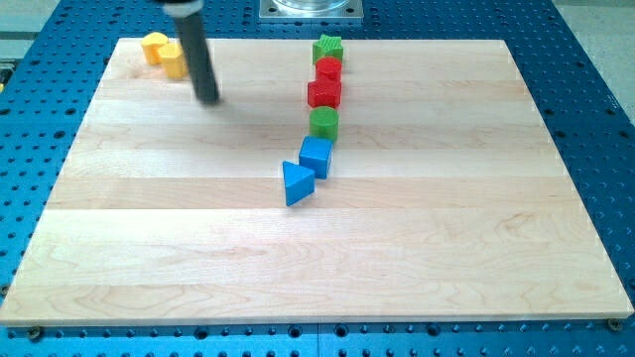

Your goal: Separate the hexagon from the heart

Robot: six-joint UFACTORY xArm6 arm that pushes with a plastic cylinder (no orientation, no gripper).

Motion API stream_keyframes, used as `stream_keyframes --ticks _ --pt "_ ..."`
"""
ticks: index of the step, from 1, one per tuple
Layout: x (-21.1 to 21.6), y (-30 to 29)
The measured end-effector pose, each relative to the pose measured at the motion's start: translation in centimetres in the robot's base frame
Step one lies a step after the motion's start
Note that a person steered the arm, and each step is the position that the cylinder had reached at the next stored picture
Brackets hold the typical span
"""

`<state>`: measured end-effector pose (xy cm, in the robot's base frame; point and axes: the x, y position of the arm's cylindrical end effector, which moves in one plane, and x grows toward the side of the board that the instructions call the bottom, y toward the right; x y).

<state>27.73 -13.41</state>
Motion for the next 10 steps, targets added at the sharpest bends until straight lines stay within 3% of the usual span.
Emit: stream_keyframes --ticks 1,2,3,4,5,6,7,8,9,10 --pt "-4.7 -0.6" --pt "-6.0 -8.5" --pt "0.3 -10.6" --pt "6.3 -5.5" --pt "4.0 -8.8" --pt "2.2 -2.1" --pt "8.6 2.1" --pt "13.7 0.9" --pt "10.6 3.8" --pt "11.5 4.5"
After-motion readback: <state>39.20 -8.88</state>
